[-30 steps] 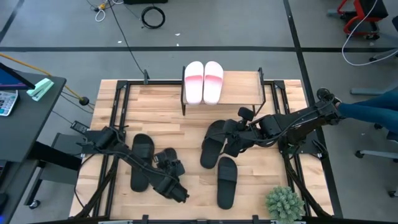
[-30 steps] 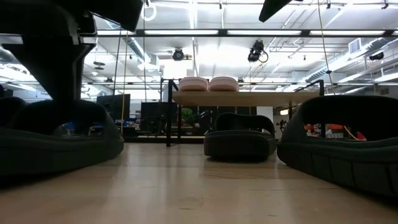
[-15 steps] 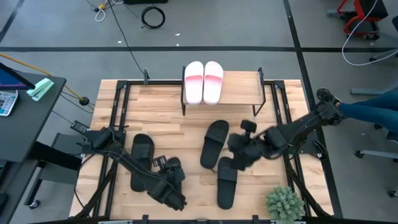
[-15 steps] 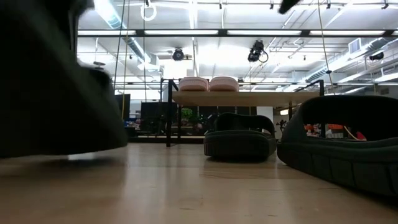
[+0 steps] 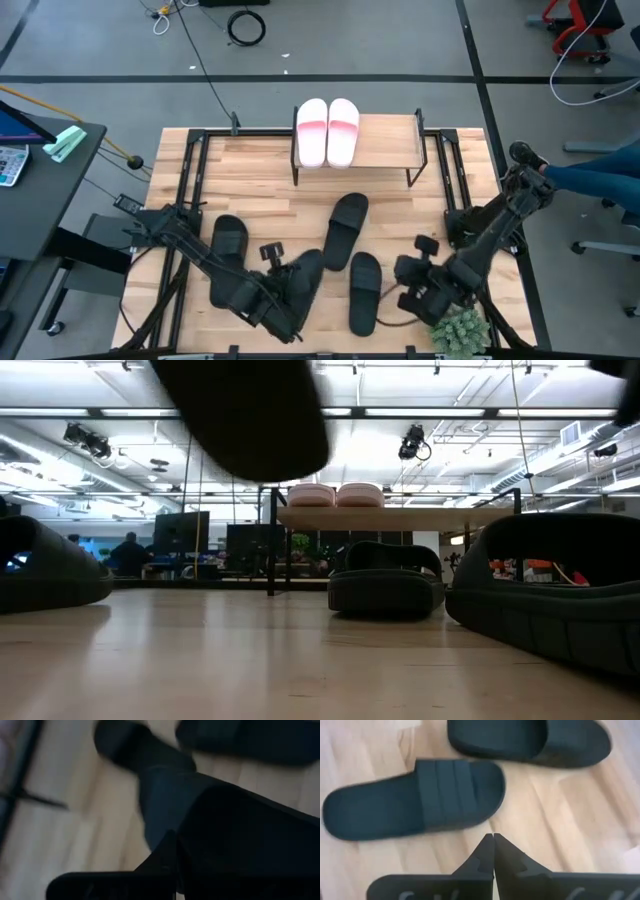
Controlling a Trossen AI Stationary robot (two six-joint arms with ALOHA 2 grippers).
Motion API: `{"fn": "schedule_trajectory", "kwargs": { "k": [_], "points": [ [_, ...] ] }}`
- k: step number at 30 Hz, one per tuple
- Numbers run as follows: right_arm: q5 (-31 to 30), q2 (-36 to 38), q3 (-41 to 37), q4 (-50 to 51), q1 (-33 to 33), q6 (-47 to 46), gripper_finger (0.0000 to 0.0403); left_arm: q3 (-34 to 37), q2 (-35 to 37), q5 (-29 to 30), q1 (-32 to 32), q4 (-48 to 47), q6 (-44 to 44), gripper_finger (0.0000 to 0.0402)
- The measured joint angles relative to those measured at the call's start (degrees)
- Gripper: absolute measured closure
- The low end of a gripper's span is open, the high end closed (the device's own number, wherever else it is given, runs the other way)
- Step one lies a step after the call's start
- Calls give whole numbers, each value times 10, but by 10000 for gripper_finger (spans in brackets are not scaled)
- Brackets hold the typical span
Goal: Pick and place slides into the shelf
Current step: Put the bottom left black slide on the shelf
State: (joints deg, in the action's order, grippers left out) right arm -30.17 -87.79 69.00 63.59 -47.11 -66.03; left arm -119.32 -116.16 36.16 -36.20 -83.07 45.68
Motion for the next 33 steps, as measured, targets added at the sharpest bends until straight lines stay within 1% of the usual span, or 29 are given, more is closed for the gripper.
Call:
{"fn": "schedule_trajectory", "kwargs": {
  "k": [2,4,7,11,14,16,21,22,27,33],
  "points": [
    [-23,0,-8,0,-19,-27,399,-34,0,23,17,2,-51,398],
    [-61,0,-13,0,-33,-44,399,-61,0,42,38,12,-102,399],
    [-115,0,-15,0,-43,-47,399,-86,0,58,78,43,-179,399],
    [-172,0,-15,0,-45,-32,399,-92,0,72,149,131,-316,399],
    [-198,0,-15,0,-44,-30,399,-91,0,72,207,203,-416,399],
    [-197,0,-15,0,-44,-38,399,-91,0,72,245,247,-464,399],
    [-155,0,-15,-5,-55,-91,398,-91,0,68,331,353,-559,399],
    [-151,0,-15,-7,-59,-95,398,-91,0,56,346,371,-574,400],
    [-147,0,-14,-9,-72,-109,398,-91,-1,-40,403,428,-608,400],
    [-148,0,-15,-9,-75,-124,398,-90,-20,-54,444,477,-643,400]
  ]
}}
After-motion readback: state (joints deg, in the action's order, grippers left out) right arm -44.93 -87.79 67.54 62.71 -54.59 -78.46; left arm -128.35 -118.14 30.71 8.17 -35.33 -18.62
